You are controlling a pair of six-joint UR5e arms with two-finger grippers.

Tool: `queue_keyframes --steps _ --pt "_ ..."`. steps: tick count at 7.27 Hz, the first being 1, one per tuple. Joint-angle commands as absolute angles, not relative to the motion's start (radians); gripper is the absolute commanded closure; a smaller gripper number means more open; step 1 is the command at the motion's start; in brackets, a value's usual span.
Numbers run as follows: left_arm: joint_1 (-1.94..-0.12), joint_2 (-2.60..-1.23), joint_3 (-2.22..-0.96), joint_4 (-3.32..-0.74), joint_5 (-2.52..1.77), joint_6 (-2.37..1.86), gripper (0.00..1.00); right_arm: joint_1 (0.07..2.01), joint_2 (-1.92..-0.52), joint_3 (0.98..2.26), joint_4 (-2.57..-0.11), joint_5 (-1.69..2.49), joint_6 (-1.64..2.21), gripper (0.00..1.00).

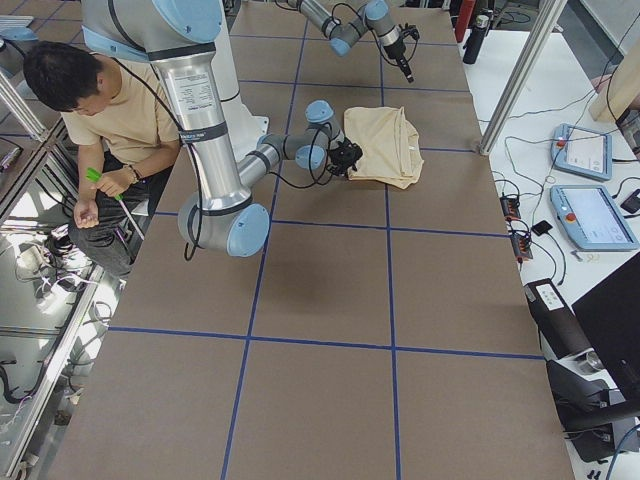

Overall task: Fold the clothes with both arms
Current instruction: 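Release the hem and move the right gripper to the folded bundle's side, then grasp the bundle corner with the right gripper and rotate it toward the robot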

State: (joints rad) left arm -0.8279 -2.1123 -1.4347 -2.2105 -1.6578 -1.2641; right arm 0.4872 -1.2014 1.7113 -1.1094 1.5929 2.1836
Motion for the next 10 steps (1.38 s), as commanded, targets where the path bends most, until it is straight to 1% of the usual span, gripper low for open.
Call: queue_keyframes --steps 1,2,3,4,5,6,7,8,9,10 --pt "-0.827 -2.109 -1.431 -2.21 -1.657 -1.264 0.6 0.527 -1.203 1.712 -1.111 1.652 2.168 1.0" --pt "-0.828 -2.109 -1.431 -2.21 -1.657 -1.264 0.6 0.529 -1.203 1.723 -1.112 1.657 2.169 1.0" --pt "-0.828 -2.109 -1.433 -2.21 -1.658 -1.266 0.6 0.534 -1.224 1.782 -1.123 1.657 2.172 1.0" --pt "-0.828 -2.111 -1.437 -2.209 -1.66 -1.266 0.61 0.506 -1.297 1.869 -1.124 1.657 2.183 1.0" --pt "-0.828 -2.112 -1.465 -2.207 -1.672 -1.273 0.61 0.447 -1.377 1.973 -1.134 1.657 2.198 1.0" --pt "-0.824 -2.109 -1.533 -2.195 -1.695 -1.275 0.61 0.354 -1.393 2.044 -1.182 1.652 2.221 1.0" --pt "-0.822 -2.076 -1.573 -2.191 -1.772 -1.276 0.61 0.253 -1.385 2.101 -1.24 1.651 2.28 1.0" --pt "-0.822 -2.071 -1.607 -2.189 -1.82 -1.281 0.61 0.162 -1.382 2.132 -1.25 1.651 2.283 1.0" --pt "-0.822 -2.056 -1.644 -2.189 -1.888 -1.337 0.6 0.09 -1.384 2.132 -1.25 1.646 2.284 0.91" --pt "-0.81 -2.027 -1.707 -2.187 -1.926 -1.412 0.6 0.042 -1.391 2.132 -1.252 1.603 2.284 0.01"
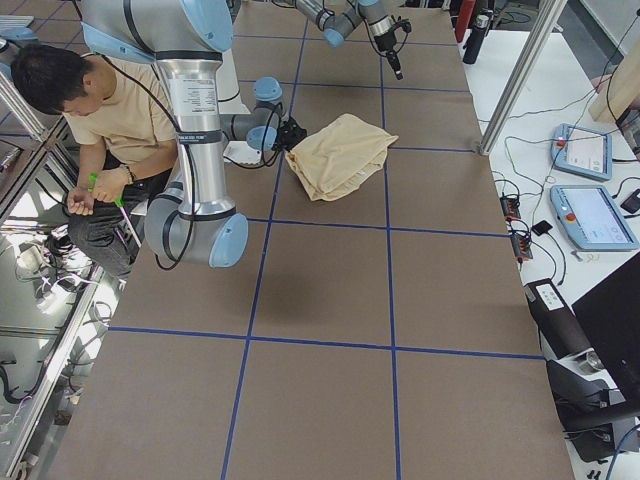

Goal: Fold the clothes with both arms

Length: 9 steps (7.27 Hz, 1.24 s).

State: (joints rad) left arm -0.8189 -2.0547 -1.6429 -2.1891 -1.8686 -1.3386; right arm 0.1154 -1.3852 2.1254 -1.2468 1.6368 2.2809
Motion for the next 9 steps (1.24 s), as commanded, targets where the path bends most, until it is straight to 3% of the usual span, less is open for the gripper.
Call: queue_keyframes --steps 1,4,7,9 --pt "-0.751 -1.963 -1.806 -2.187 -1.924 -1.487 0.56 0.023 -1.393 2.134 -1.252 1.567 2.284 0.0" --pt "-0.555 -1.916 -1.858 -2.127 -1.782 -1.58 0.31 0.145 -1.416 2.223 -1.255 1.592 2.278 0.0" --pt "-0.41 -1.983 -1.731 -2.091 -1.7 -1.575 0.32 0.446 -1.338 2.116 -1.256 1.791 2.208 0.0" --pt "-0.411 -2.002 -1.701 -2.088 -1.698 -1.571 0.37 0.463 -1.328 2.079 -1.256 1.793 2.195 0.0"
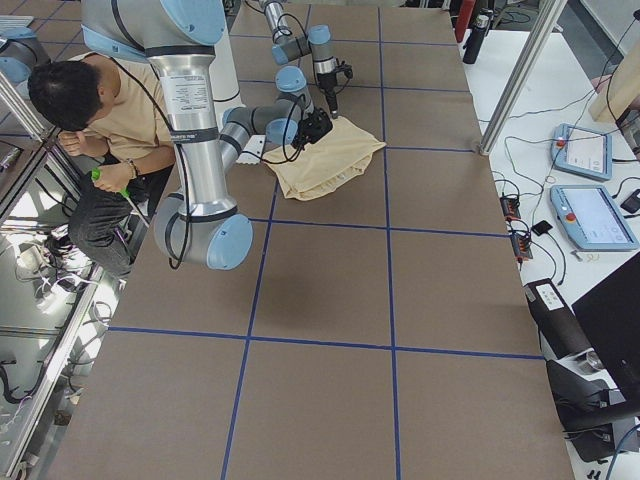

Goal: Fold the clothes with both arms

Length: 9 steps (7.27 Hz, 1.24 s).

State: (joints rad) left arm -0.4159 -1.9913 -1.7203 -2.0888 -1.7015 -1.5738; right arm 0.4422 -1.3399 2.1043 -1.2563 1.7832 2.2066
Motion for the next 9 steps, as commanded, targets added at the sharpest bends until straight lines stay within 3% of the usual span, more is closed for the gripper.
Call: queue_keyframes --steps 1,9 --pt "-0.413 -2.0 -1.704 -2.088 -1.698 -1.568 0.4 0.463 -1.324 2.068 -1.256 1.793 2.188 0.0" --pt "-0.433 -2.002 -1.683 -2.091 -1.707 -1.569 0.42 0.515 -1.307 2.054 -1.259 1.795 2.166 0.0"
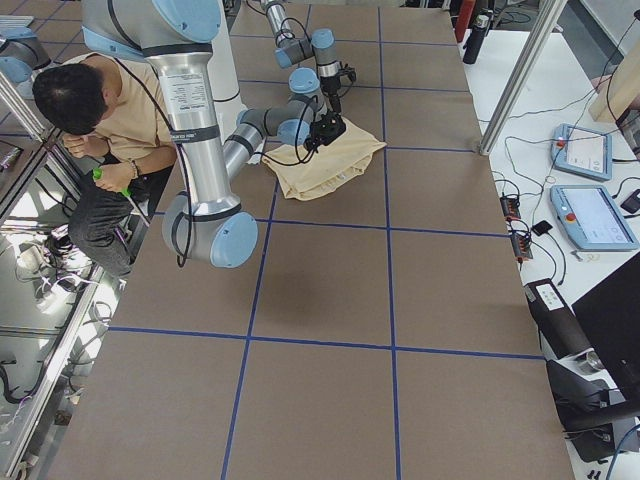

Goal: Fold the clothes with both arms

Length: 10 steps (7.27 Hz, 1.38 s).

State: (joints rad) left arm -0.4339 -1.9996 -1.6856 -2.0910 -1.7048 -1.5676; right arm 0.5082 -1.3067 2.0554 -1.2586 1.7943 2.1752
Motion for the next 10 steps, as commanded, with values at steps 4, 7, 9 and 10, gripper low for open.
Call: queue_keyframes --steps 4,7,9,10 --pt "-0.434 -1.999 -1.686 -2.085 -1.707 -1.572 1.0 0.515 -1.308 2.054 -1.259 1.795 2.166 0.0" --pt "-0.536 -2.011 -1.66 -2.088 -1.7 -1.492 1.0 0.517 -1.307 2.054 -1.259 1.793 2.166 0.0" --pt "-0.624 -2.06 -1.591 -2.095 -1.701 -1.373 1.0 0.526 -1.305 2.056 -1.278 1.793 2.166 0.0" --pt "-0.661 -2.124 -1.495 -2.139 -1.701 -1.346 1.0 0.534 -1.305 2.056 -1.278 1.793 2.166 0.0"
